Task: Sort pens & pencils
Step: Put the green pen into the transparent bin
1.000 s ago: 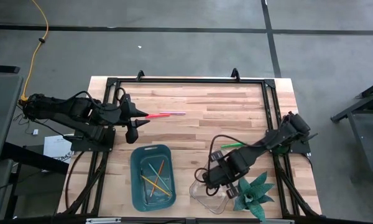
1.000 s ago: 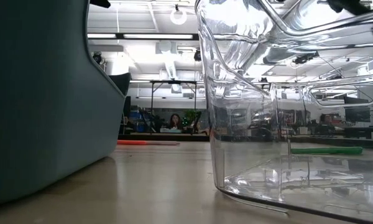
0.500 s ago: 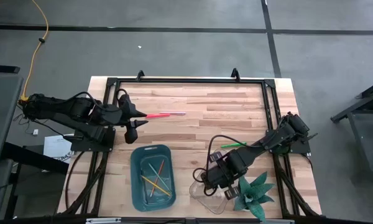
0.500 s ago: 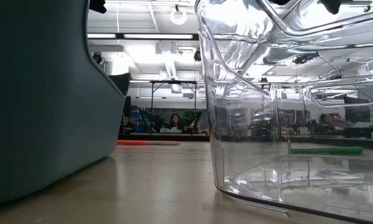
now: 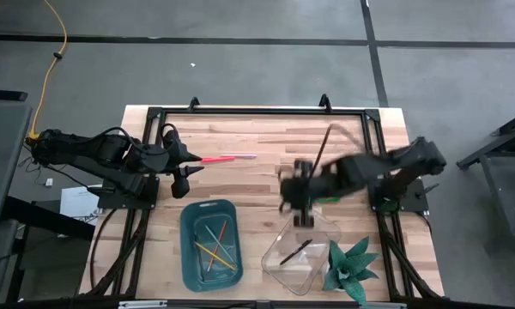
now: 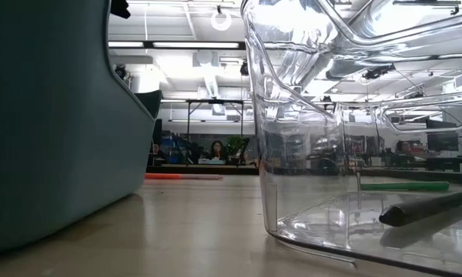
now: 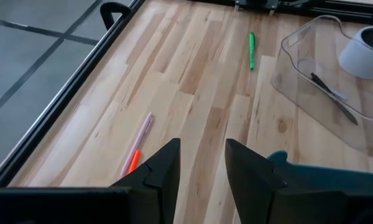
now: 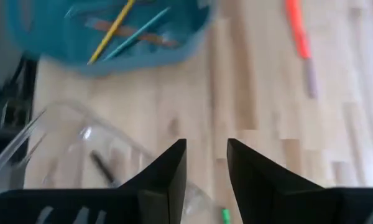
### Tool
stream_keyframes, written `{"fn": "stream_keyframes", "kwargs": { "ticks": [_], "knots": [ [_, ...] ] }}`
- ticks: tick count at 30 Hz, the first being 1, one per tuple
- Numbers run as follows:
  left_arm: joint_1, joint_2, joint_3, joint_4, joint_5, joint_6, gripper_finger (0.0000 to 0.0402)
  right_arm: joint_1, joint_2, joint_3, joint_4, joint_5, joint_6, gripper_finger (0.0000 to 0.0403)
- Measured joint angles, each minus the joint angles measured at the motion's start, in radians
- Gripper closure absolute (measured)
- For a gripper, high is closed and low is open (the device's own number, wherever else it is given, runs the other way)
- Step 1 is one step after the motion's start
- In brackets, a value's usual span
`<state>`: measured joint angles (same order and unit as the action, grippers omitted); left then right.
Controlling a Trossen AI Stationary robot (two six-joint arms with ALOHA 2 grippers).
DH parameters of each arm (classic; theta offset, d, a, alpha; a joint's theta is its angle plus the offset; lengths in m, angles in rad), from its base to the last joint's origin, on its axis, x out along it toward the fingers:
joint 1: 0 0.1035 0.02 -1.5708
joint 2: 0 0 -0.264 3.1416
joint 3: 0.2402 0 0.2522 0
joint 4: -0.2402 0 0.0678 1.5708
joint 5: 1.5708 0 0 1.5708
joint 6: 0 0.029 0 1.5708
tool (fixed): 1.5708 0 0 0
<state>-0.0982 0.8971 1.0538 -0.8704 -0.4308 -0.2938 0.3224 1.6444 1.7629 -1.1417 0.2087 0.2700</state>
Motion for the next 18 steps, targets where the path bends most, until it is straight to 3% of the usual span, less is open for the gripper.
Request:
{"fn": "stream_keyframes", "kwargs": {
  "ticks": [5, 10, 18],
  "knots": [
    [0.000, 0.000, 0.000, 0.001, -0.007, 0.033, 0.0289, -0.188, -0.105, -0.123, 0.007, -0.041, -0.015, 0.0295],
    [0.000, 0.000, 0.000, 0.000, -0.007, 0.052, 0.0289, -0.335, -0.225, -0.389, 0.057, -0.178, -0.015, 0.0295],
    [0.000, 0.000, 0.000, 0.006, -0.007, 0.087, 0.0289, -0.360, -0.435, -0.748, 0.173, -0.244, 0.116, 0.0295]
  ]
}}
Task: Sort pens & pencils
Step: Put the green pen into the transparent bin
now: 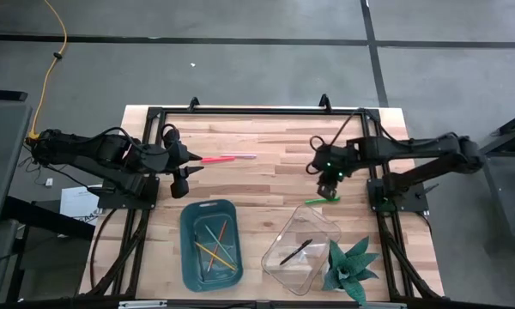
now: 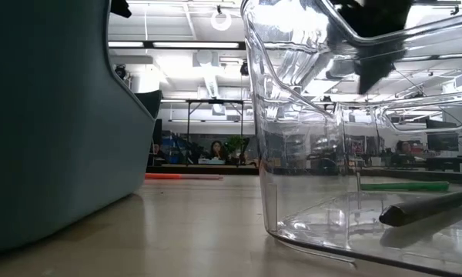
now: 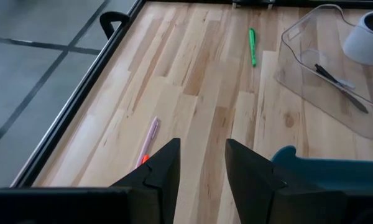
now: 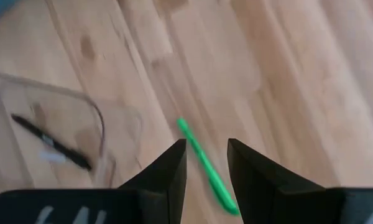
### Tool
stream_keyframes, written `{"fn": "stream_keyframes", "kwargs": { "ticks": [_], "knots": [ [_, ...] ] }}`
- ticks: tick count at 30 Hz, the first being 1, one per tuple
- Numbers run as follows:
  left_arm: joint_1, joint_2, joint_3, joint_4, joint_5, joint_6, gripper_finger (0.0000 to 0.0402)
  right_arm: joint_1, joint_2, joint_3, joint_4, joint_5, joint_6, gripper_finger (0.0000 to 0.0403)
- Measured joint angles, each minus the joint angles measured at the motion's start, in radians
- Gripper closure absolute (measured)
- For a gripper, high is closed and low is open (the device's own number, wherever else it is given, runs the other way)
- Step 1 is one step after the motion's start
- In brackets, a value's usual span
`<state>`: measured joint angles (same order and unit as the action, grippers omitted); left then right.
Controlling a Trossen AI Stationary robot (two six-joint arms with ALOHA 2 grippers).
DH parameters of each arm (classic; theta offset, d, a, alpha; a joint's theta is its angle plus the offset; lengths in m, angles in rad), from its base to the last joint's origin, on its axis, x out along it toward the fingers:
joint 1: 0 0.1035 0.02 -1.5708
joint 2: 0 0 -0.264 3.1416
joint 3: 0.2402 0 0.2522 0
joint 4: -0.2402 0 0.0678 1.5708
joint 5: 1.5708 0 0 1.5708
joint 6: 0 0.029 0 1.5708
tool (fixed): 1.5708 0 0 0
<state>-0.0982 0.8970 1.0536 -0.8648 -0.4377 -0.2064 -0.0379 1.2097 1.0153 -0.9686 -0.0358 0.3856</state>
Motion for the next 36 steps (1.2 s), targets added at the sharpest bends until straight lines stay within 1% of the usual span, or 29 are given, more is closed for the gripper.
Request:
{"fn": "stream_keyframes", "kwargs": {
  "ticks": [2, 5, 9, 12, 18, 23, 31, 36],
  "knots": [
    [0.000, 0.000, 0.000, 0.001, 0.000, -0.002, 0.0289, 0.015, -0.015, -0.042, 0.001, -0.020, -0.016, 0.0295],
    [0.000, 0.000, 0.000, 0.001, -0.001, -0.012, 0.0289, 0.042, -0.010, -0.096, -0.021, -0.048, -0.087, 0.0295],
    [0.000, 0.000, 0.000, 0.000, -0.019, -0.077, 0.0289, 0.063, -0.006, -0.164, -0.017, -0.059, -0.168, 0.0295],
    [0.000, 0.000, 0.000, -0.001, -0.032, -0.104, 0.0289, 0.067, -0.006, -0.207, 0.006, -0.086, -0.221, 0.0295],
    [0.000, 0.000, 0.000, -0.006, -0.047, -0.140, 0.0289, 0.067, -0.004, -0.284, 0.049, -0.089, -0.273, 0.0295],
    [0.000, 0.002, 0.000, -0.006, -0.050, -0.143, 0.0289, 0.067, 0.040, -0.296, 0.115, -0.088, -0.281, 0.0295],
    [0.000, 0.004, 0.000, -0.007, -0.053, -0.151, 0.0289, 0.067, 0.163, -0.296, 0.193, -0.088, -0.307, 0.0295],
    [0.000, 0.004, 0.000, -0.007, -0.052, -0.151, 0.0289, 0.064, 0.217, -0.296, 0.231, -0.088, -0.324, 0.0295]
  ]
}}
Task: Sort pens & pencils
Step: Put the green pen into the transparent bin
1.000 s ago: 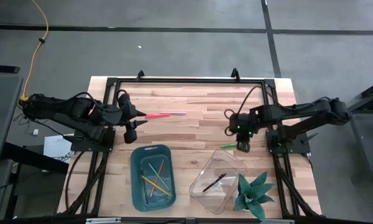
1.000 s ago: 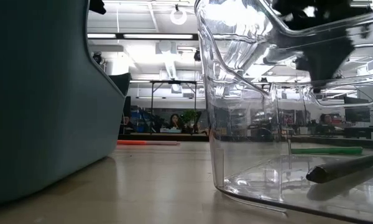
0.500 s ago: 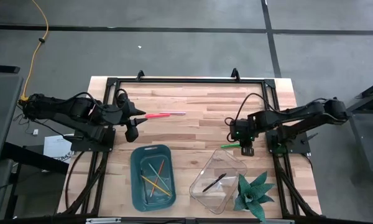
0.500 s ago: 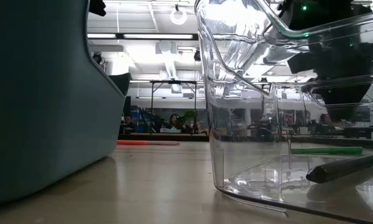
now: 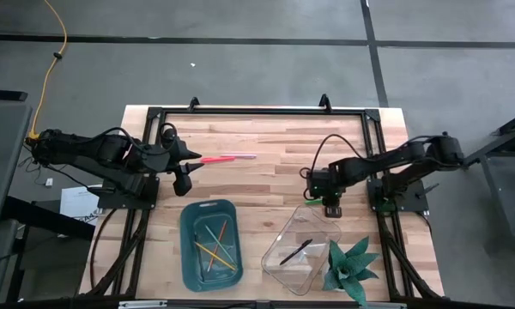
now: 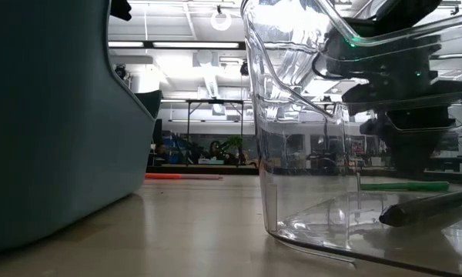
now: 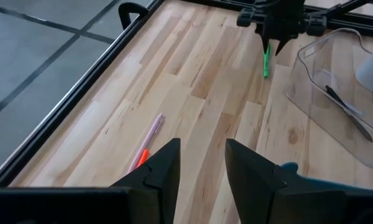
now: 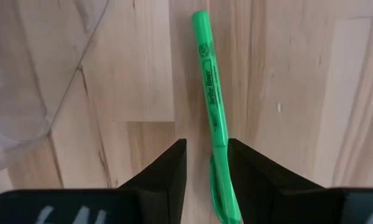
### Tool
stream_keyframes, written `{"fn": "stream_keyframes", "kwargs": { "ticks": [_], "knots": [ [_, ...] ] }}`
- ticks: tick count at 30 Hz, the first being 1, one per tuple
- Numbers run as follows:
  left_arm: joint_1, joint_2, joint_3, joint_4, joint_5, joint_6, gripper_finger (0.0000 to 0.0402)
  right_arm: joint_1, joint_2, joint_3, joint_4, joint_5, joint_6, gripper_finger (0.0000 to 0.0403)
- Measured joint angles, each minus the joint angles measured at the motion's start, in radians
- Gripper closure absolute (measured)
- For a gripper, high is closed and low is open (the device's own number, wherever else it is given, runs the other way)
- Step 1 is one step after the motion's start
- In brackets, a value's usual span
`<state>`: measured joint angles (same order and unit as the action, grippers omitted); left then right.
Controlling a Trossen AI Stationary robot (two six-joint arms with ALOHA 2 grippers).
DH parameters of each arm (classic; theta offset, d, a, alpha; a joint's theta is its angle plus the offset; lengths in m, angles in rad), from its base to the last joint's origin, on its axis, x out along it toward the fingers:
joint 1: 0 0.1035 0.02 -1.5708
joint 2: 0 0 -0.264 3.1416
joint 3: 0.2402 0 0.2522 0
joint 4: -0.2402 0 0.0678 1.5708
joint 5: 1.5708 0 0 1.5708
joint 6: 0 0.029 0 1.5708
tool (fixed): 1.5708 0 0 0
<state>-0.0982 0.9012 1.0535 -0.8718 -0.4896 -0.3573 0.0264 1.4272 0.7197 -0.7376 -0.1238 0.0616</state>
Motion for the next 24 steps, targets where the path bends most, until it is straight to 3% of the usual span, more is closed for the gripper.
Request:
{"fn": "stream_keyframes", "kwargs": {
  "ticks": [14, 24],
  "knots": [
    [0.000, 0.000, 0.000, -0.022, 0.003, 0.000, 0.0289, 0.000, 0.054, 0.001, 0.041, 0.041, 0.007, 0.0297],
    [0.000, 0.000, 0.000, -0.022, 0.003, 0.000, 0.0289, -0.001, 0.125, 0.011, 0.038, 0.071, 0.033, 0.0350]
  ]
}}
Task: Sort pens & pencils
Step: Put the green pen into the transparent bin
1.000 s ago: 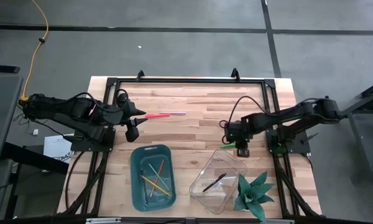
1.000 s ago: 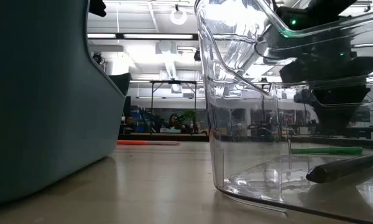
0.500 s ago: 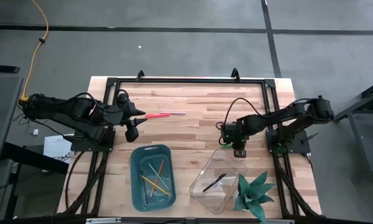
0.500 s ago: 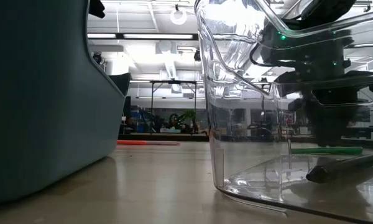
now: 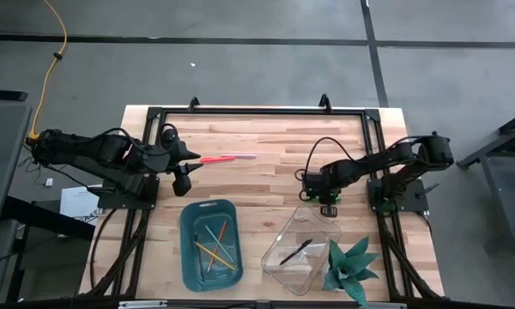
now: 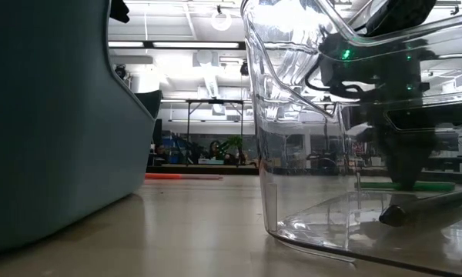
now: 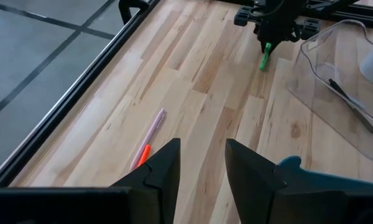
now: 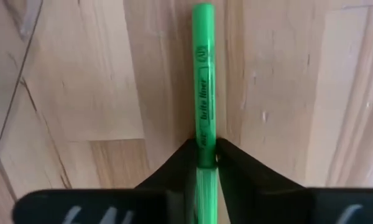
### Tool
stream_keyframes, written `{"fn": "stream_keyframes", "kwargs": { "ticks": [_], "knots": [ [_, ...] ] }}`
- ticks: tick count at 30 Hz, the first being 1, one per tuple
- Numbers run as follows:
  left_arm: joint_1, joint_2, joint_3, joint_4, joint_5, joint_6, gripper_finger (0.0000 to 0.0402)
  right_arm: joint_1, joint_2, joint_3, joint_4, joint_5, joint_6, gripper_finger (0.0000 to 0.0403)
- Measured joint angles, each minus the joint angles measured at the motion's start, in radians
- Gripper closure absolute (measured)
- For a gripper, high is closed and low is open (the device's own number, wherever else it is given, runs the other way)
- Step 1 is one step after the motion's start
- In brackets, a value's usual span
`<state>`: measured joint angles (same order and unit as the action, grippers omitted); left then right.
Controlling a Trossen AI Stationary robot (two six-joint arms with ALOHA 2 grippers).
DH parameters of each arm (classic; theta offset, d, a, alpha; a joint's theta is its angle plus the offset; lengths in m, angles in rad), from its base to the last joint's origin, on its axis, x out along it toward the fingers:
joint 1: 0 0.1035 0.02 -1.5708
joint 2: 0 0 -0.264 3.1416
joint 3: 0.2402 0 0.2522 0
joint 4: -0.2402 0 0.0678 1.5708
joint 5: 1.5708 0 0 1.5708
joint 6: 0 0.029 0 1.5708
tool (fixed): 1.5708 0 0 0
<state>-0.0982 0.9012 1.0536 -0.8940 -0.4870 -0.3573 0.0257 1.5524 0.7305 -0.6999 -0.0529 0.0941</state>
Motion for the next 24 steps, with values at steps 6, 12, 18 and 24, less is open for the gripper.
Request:
{"fn": "stream_keyframes", "kwargs": {
  "ticks": [6, 12, 18, 24],
  "knots": [
    [0.000, 0.000, 0.000, 0.000, 0.000, 0.009, 0.0289, -0.002, 0.003, 0.059, -0.017, 0.071, -0.008, 0.0383],
    [0.000, 0.000, 0.000, -0.003, -0.001, 0.020, 0.0289, -0.051, -0.006, 0.139, -0.021, 0.066, 0.021, 0.0392],
    [0.000, 0.000, 0.000, -0.007, -0.001, 0.035, 0.0289, -0.105, -0.029, 0.269, -0.047, 0.075, 0.027, 0.0389],
    [0.000, 0.000, 0.000, -0.008, 0.004, 0.048, 0.0289, -0.114, -0.030, 0.468, -0.105, 0.034, -0.013, 0.0389]
  ]
}}
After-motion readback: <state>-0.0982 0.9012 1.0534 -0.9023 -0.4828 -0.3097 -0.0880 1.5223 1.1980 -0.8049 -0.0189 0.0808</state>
